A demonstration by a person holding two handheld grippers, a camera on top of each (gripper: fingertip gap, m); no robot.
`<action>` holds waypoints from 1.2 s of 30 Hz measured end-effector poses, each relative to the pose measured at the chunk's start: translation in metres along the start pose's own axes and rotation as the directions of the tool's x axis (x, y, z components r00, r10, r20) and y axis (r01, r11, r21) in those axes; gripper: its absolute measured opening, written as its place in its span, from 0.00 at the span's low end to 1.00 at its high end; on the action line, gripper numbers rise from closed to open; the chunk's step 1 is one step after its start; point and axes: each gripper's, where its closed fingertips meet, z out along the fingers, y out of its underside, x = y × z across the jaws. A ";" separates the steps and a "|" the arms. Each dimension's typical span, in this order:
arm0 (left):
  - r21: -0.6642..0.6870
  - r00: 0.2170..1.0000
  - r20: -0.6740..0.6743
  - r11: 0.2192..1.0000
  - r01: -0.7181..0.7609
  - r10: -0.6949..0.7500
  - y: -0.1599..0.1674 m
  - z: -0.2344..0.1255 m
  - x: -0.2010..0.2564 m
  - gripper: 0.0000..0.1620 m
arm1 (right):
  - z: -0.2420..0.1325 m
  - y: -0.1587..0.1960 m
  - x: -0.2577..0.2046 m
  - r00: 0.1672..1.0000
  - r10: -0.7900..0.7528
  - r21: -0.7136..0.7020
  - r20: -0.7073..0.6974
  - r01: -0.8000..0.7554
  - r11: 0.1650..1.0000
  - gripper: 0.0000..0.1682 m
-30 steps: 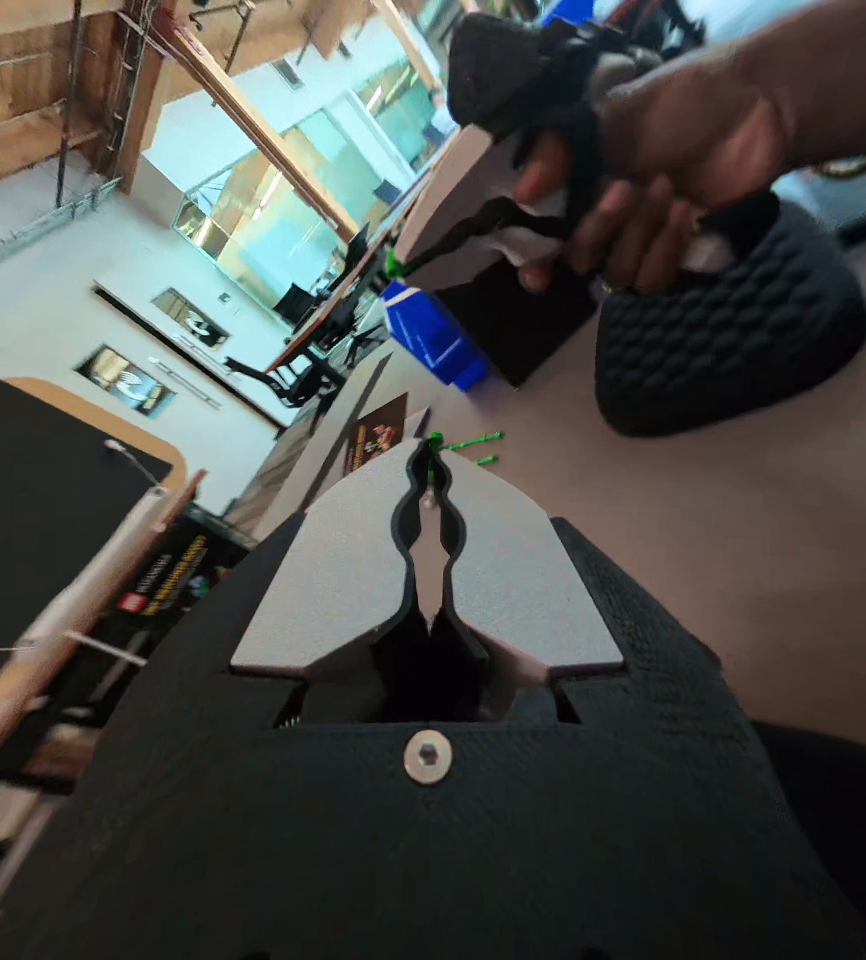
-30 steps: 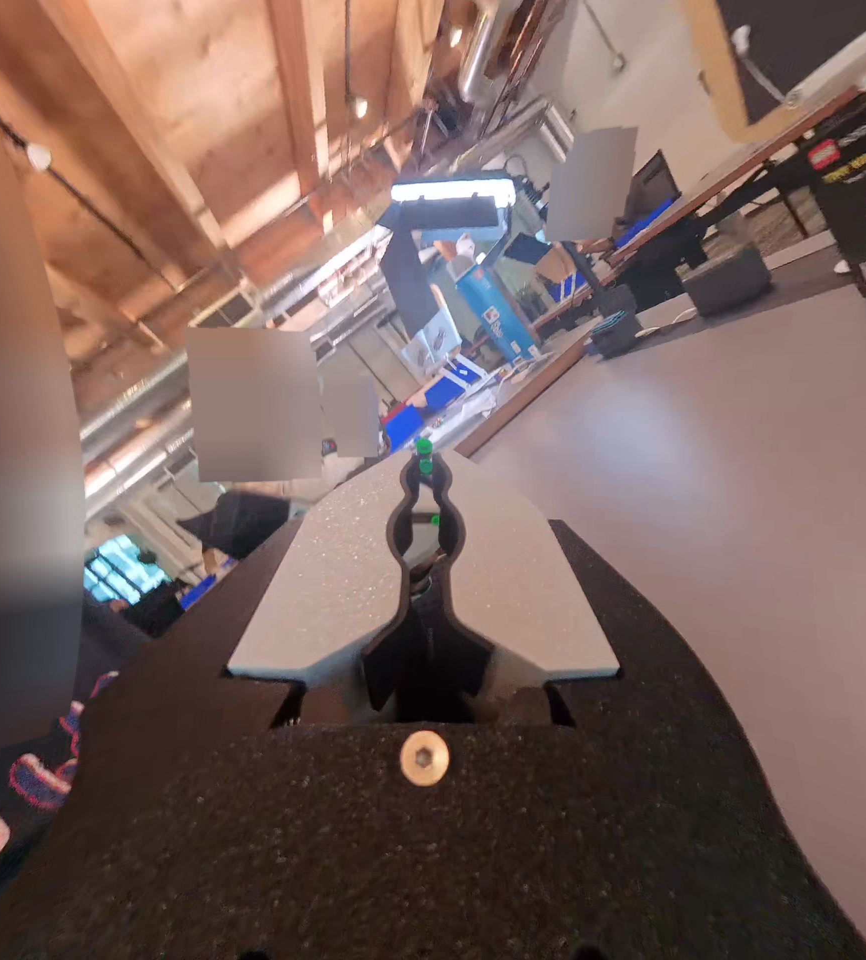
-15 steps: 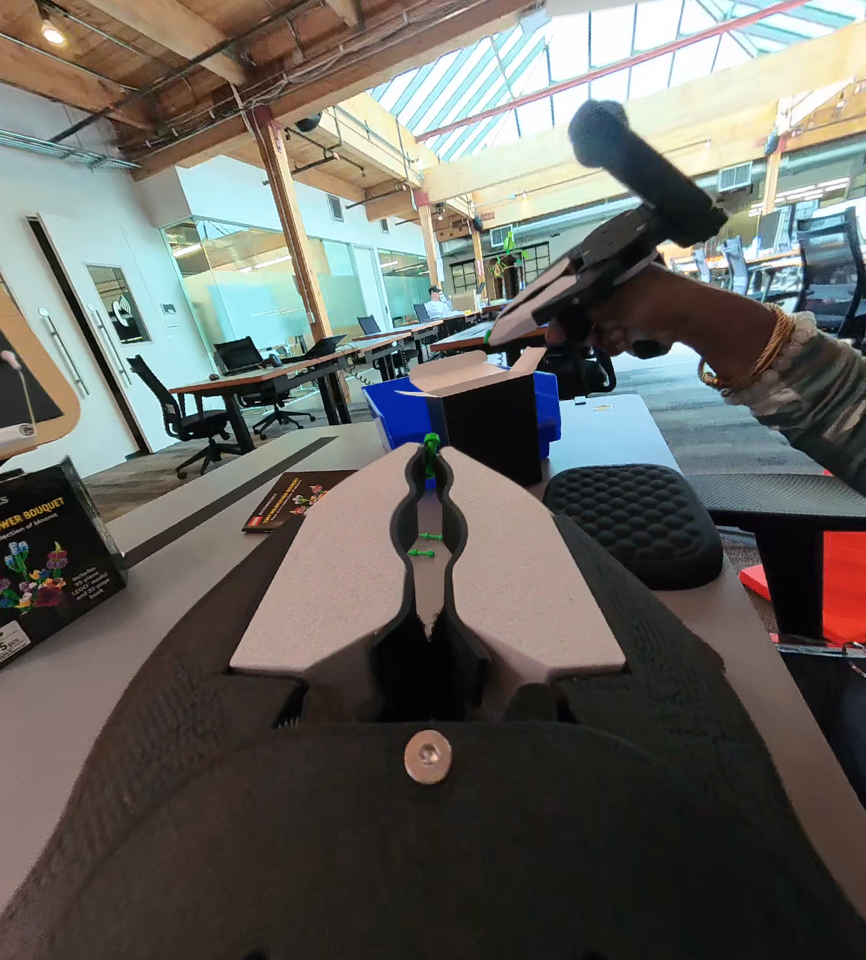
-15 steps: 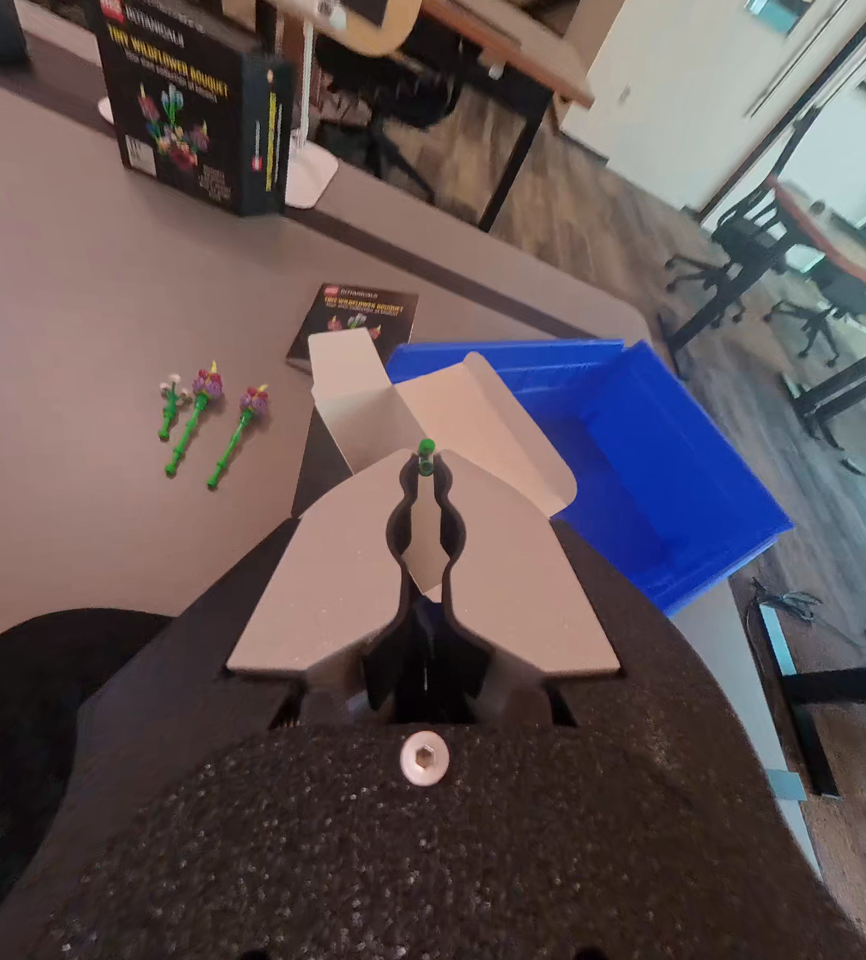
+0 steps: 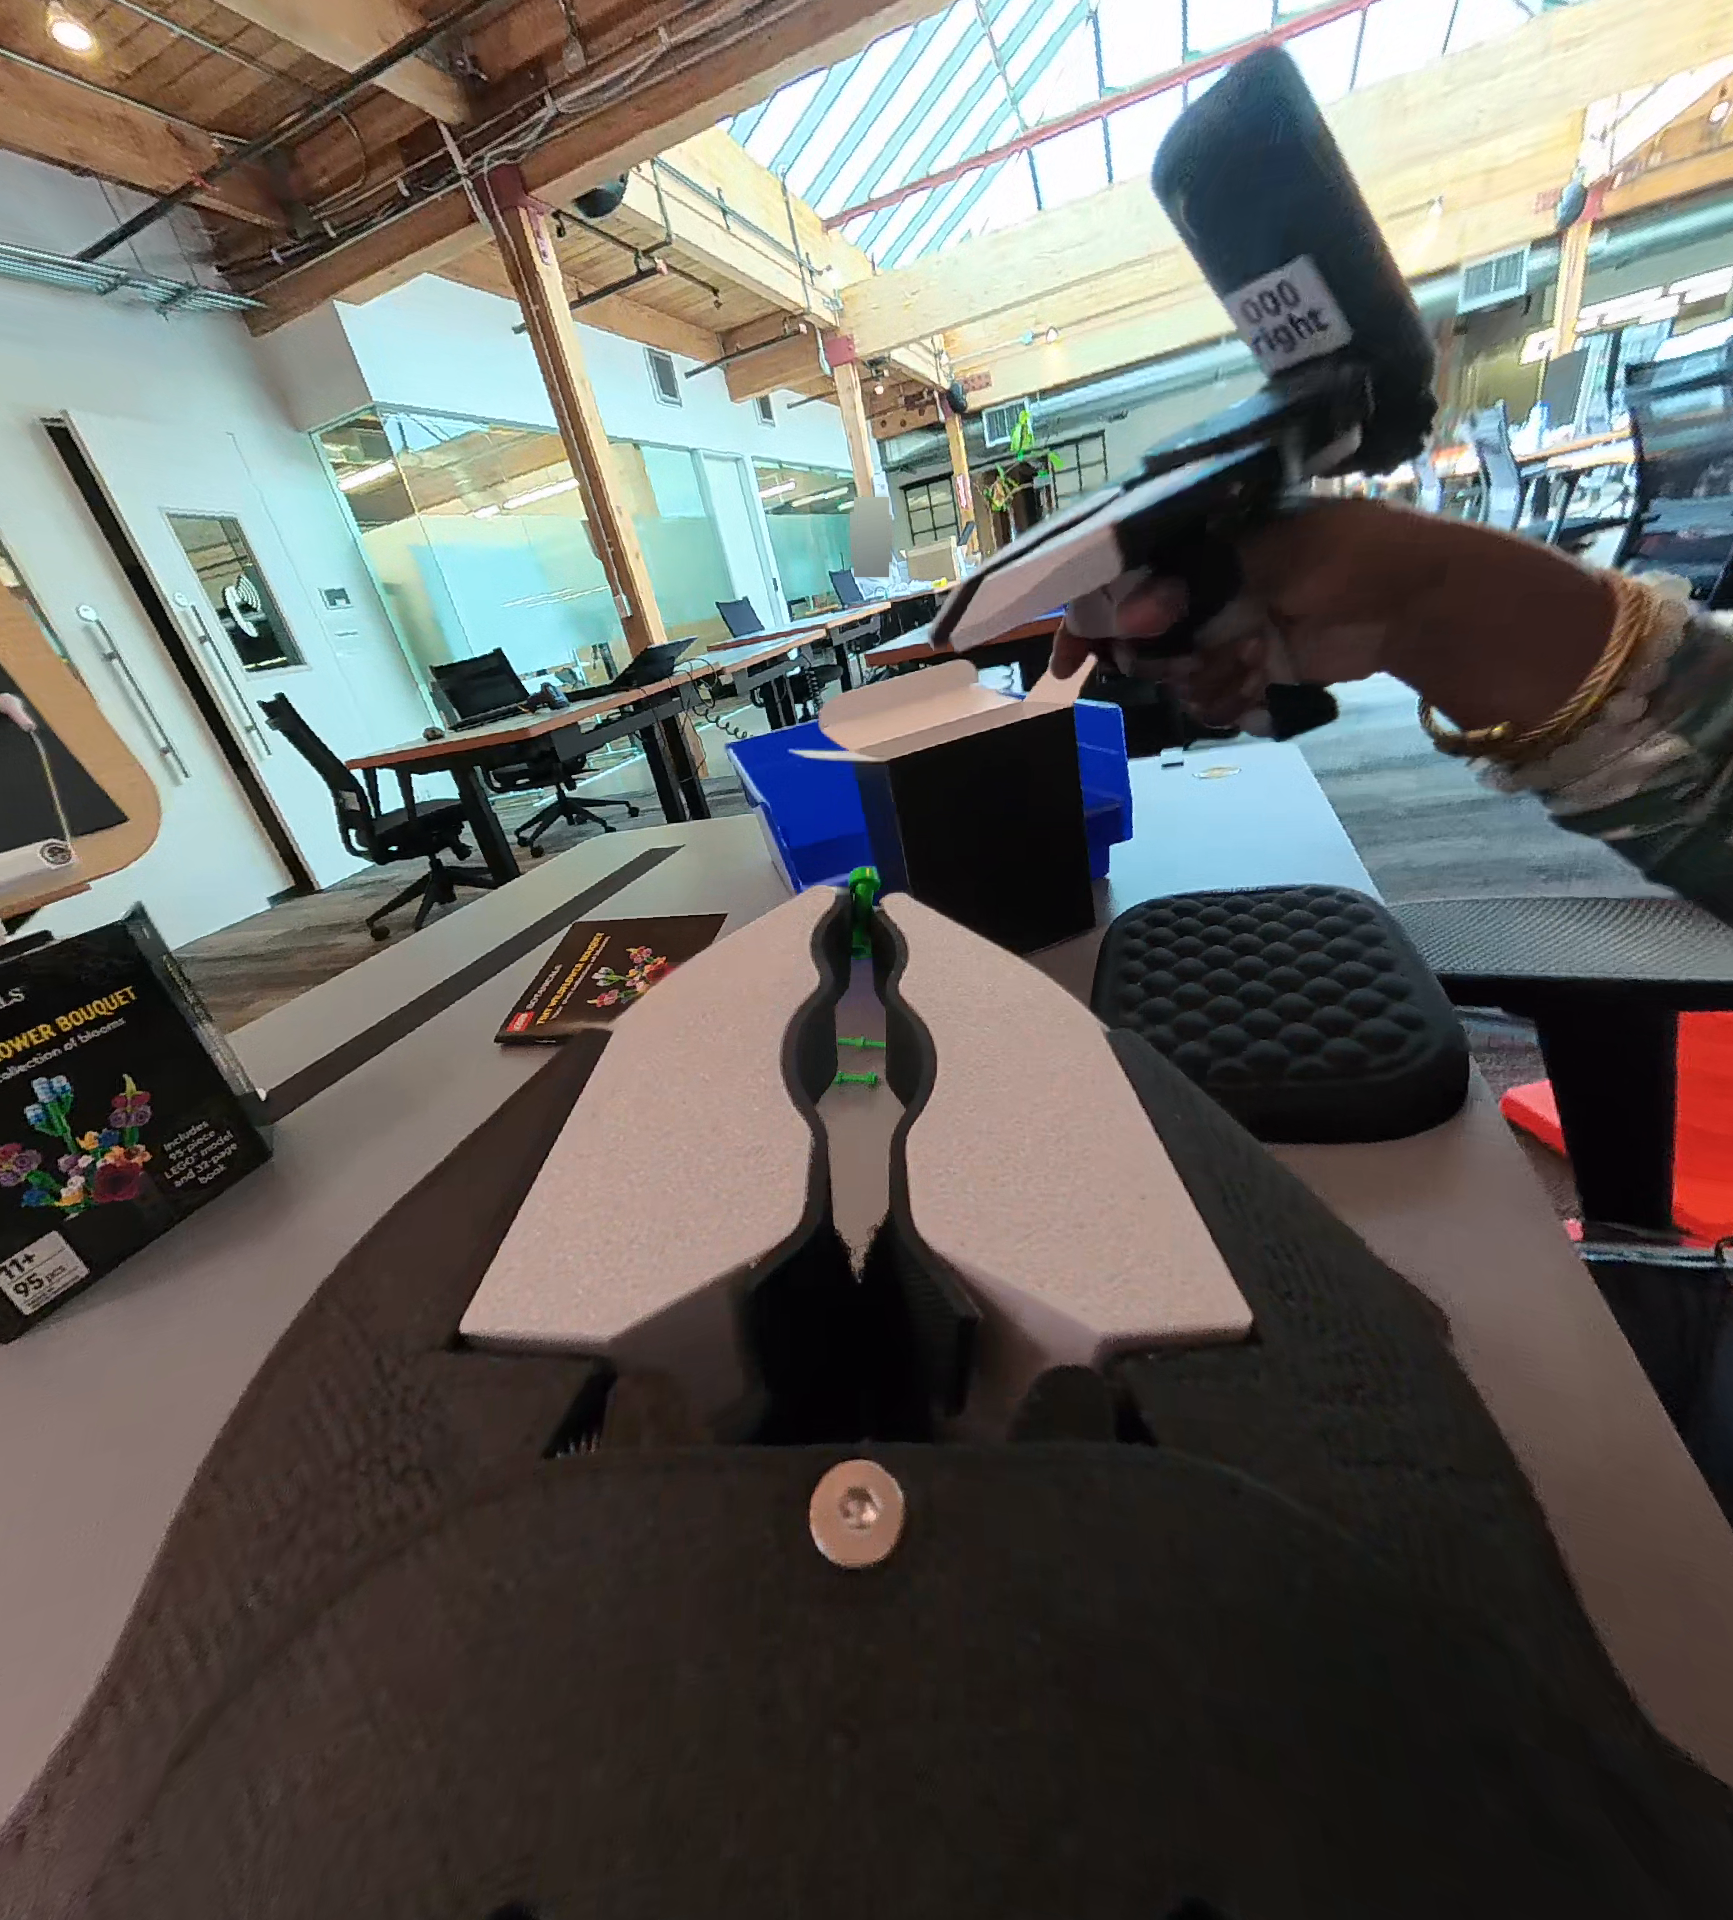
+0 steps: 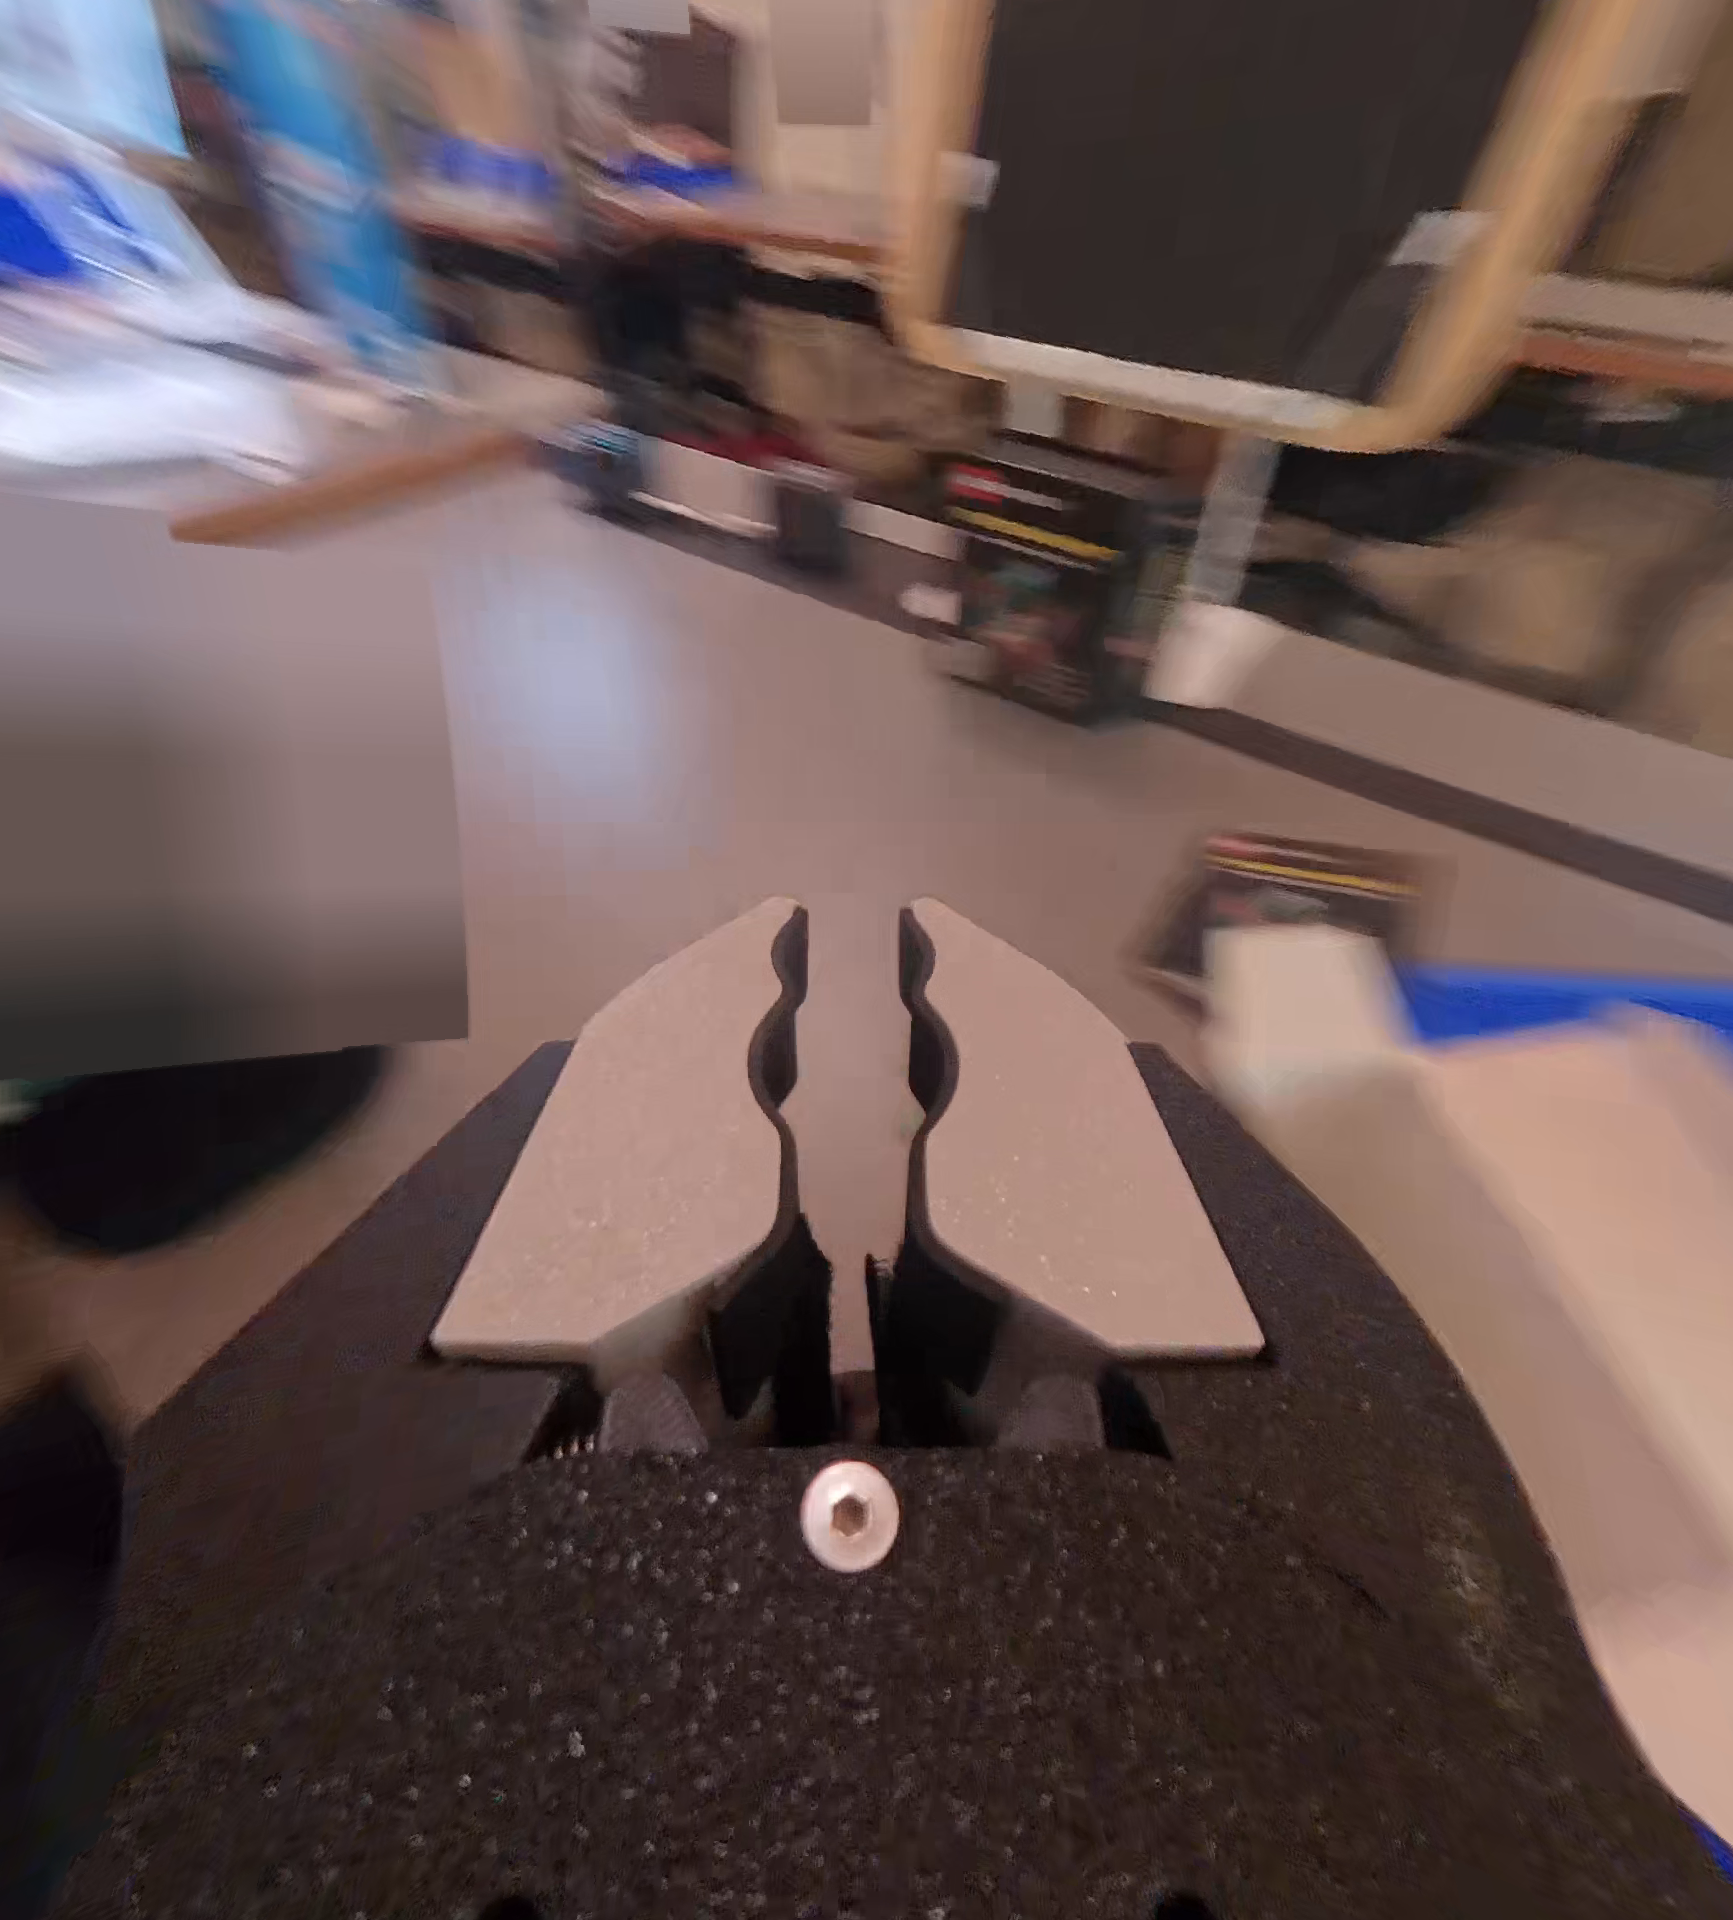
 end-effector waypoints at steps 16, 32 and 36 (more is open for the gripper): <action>0.113 0.987 -0.147 0.992 -0.055 0.071 -0.017 -0.003 0.027 0.02 | 0.046 0.003 -0.146 0.684 0.208 -0.043 0.699 -0.250 0.967 0.07; 0.137 0.967 -0.253 0.989 0.049 -0.013 -0.022 -0.005 0.037 0.02 | 0.044 0.002 -0.155 0.696 0.016 0.080 0.717 -0.106 0.991 0.03; 0.132 0.977 -0.214 0.990 0.049 -0.020 -0.020 -0.003 0.031 0.07 | 0.041 -0.004 -0.136 0.764 0.003 0.108 0.645 -0.095 0.990 0.03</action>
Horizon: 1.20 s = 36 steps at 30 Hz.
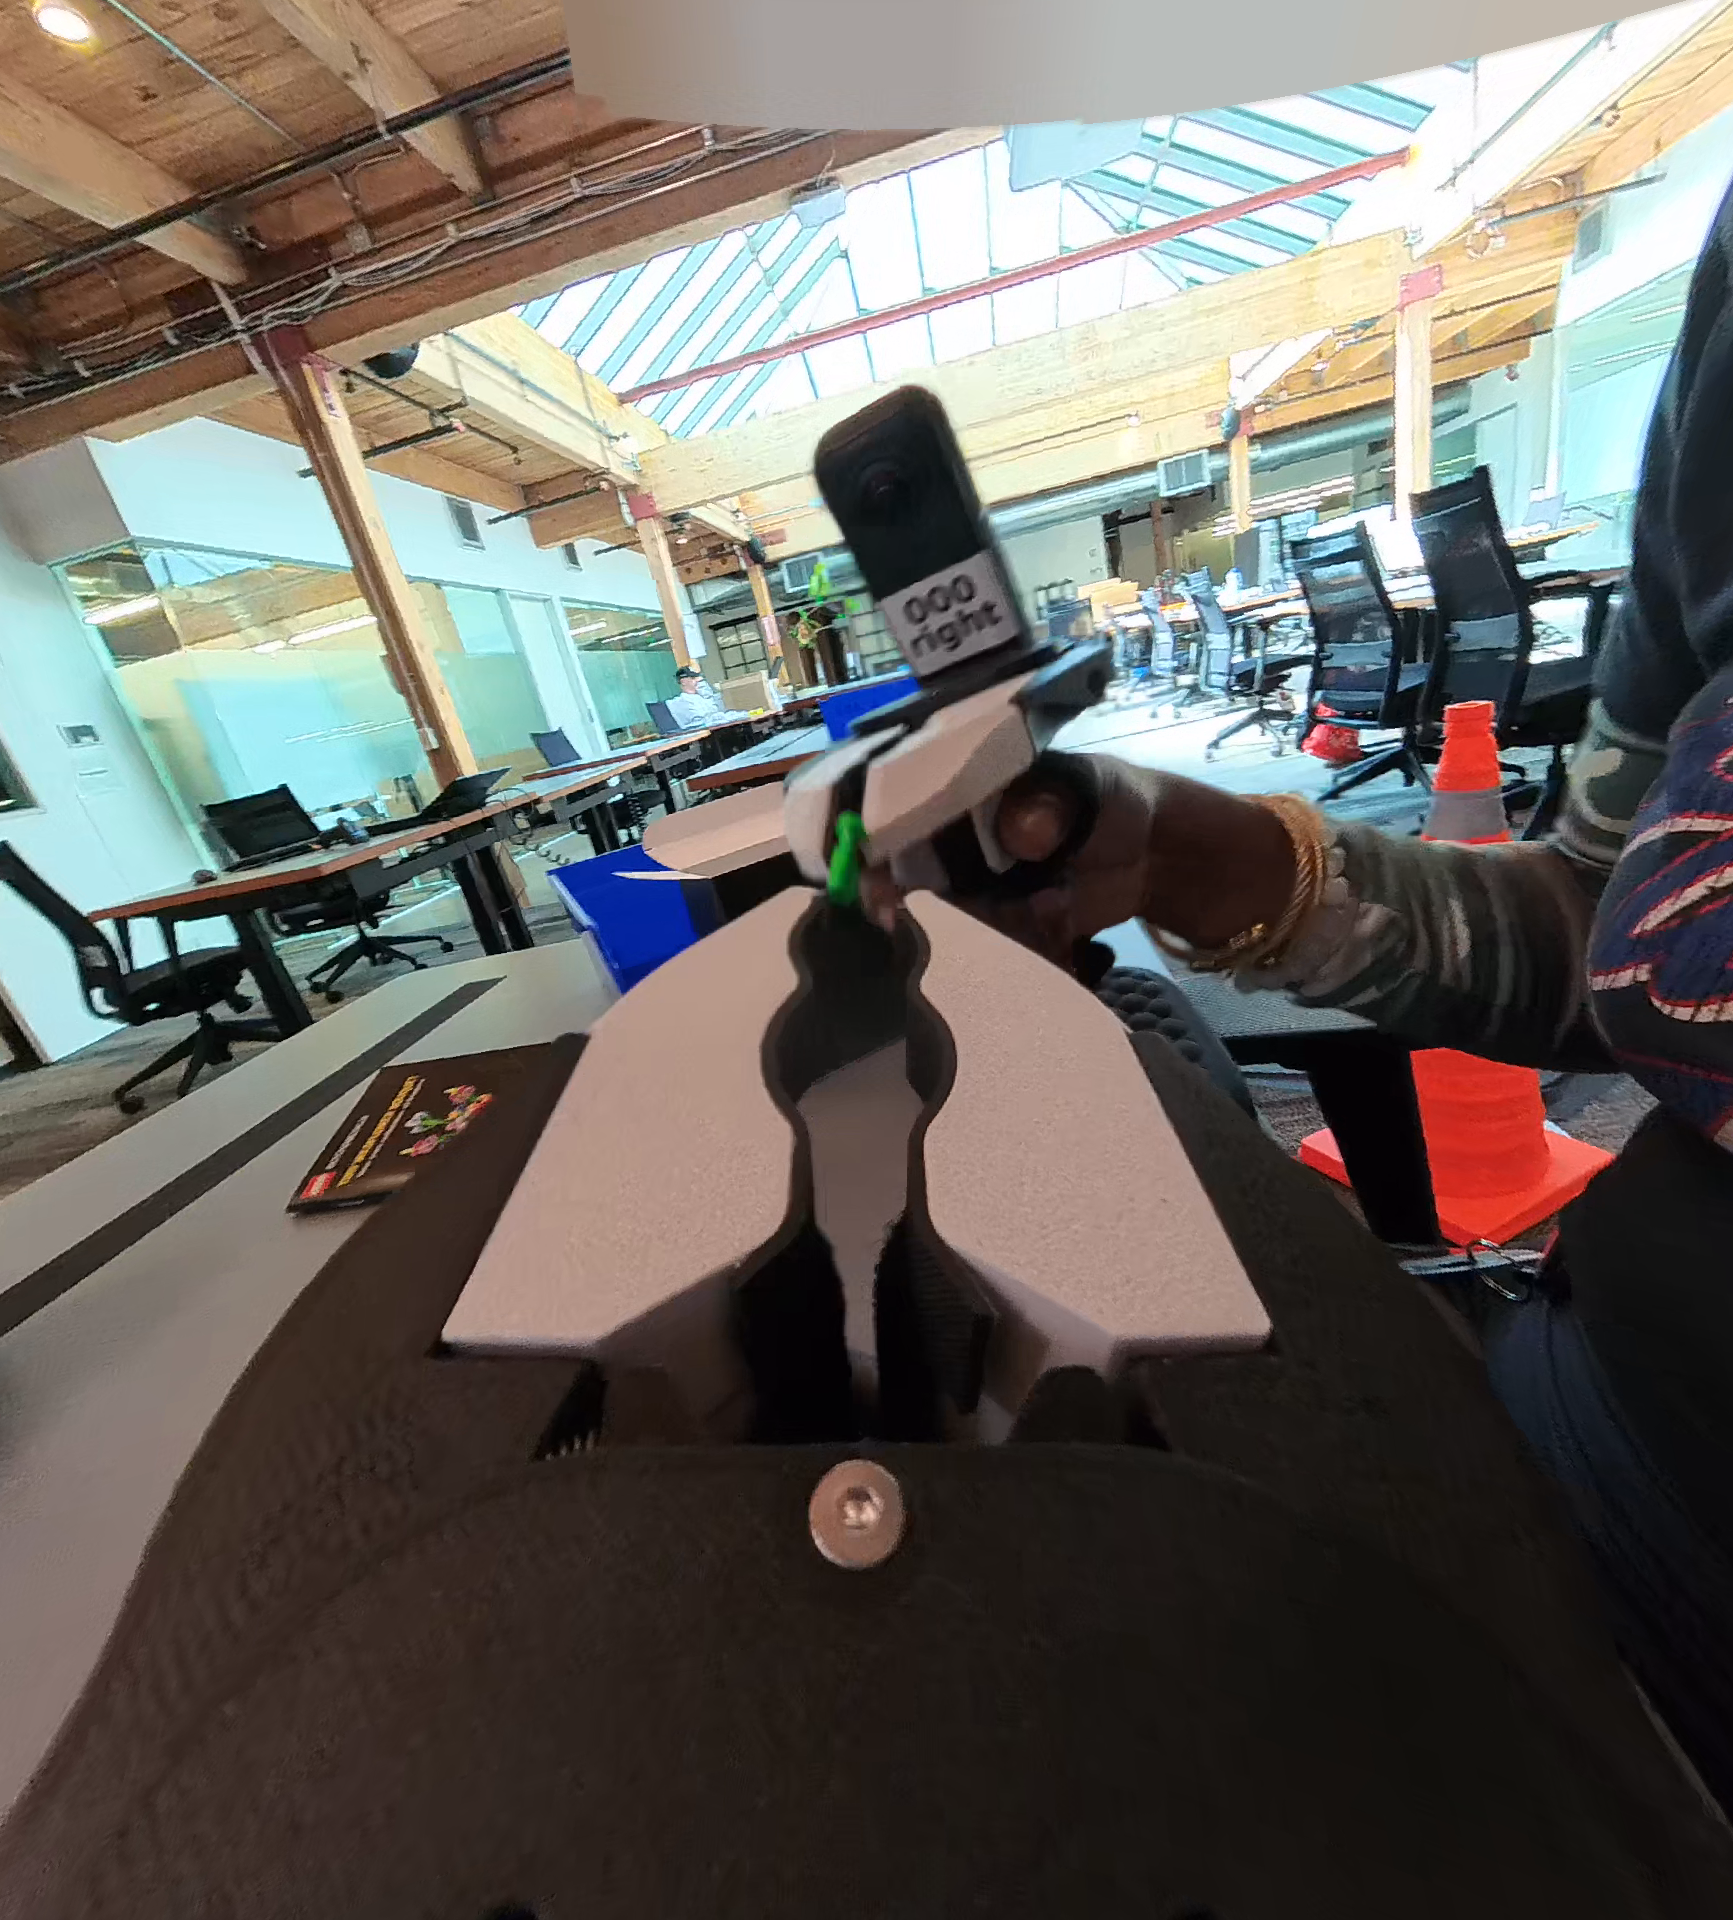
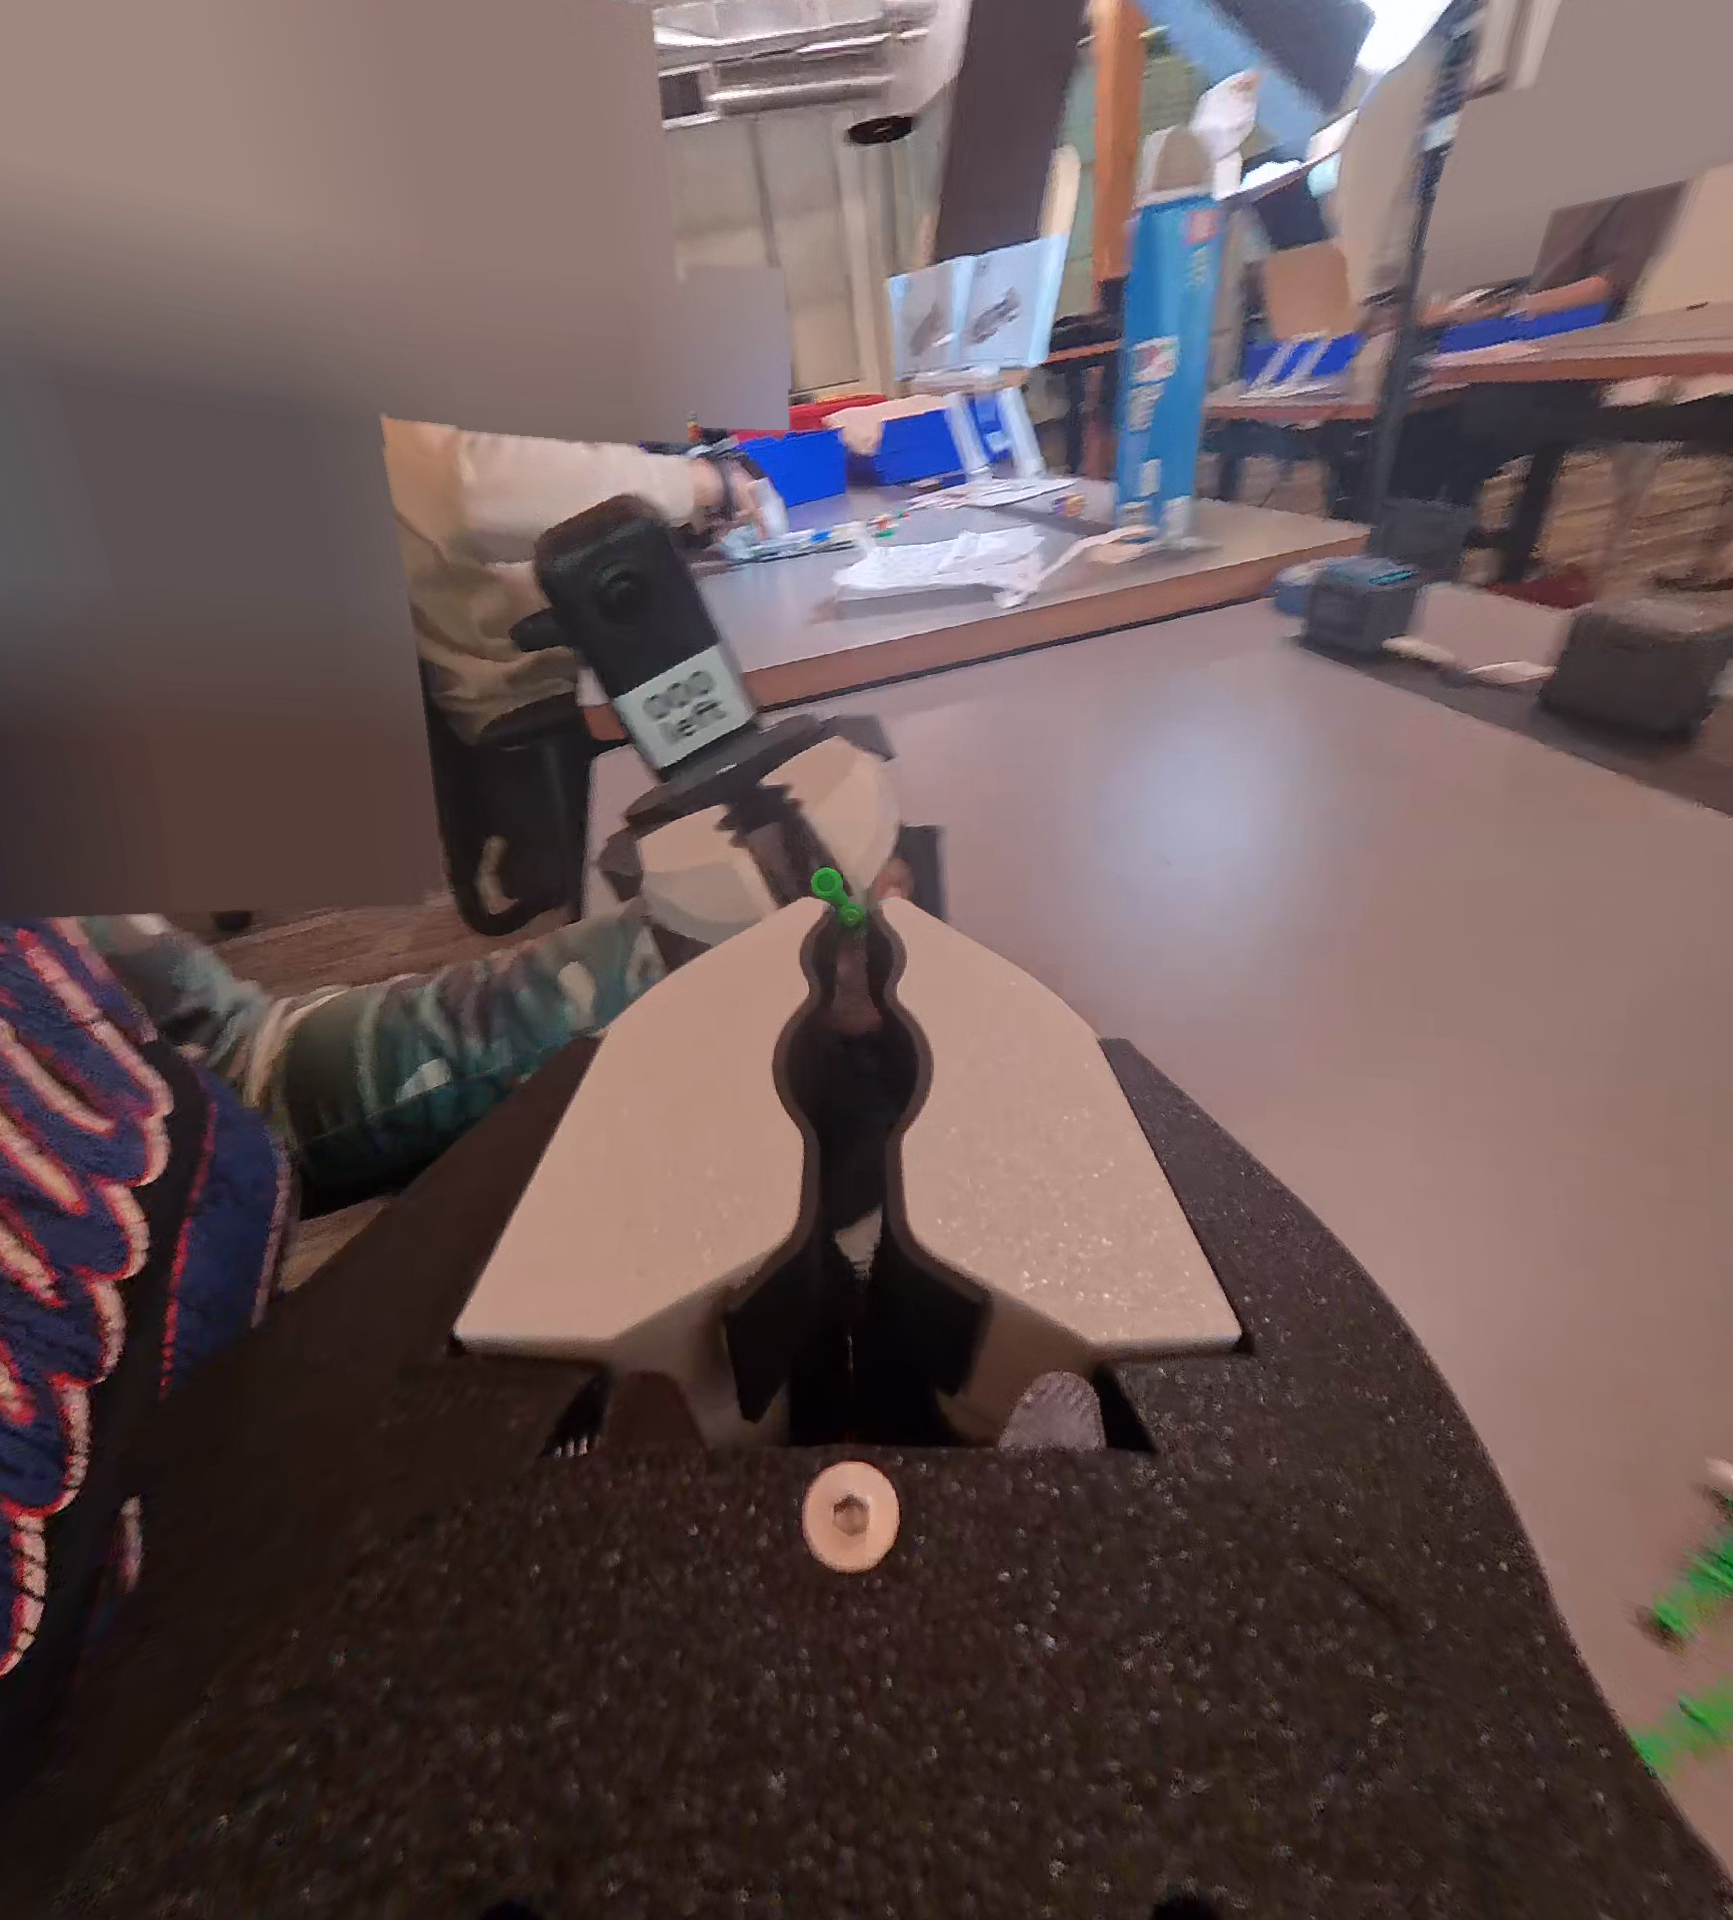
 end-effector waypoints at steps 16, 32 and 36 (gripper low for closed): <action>-0.184 0.969 0.237 0.976 0.118 -0.072 0.037 -0.006 -0.038 0.13 | -0.236 0.004 0.133 0.331 -0.268 -0.337 -0.905 -0.173 0.925 0.05; -0.171 0.944 0.314 0.972 0.160 -0.101 0.039 -0.013 -0.050 0.13 | -0.071 0.099 0.134 0.778 -0.158 -0.516 -0.608 -0.236 0.823 0.09; -0.178 0.944 0.318 0.972 0.155 -0.092 0.040 -0.013 -0.051 0.13 | -0.063 0.121 0.163 0.762 -0.198 -0.581 -0.616 -0.270 0.768 0.09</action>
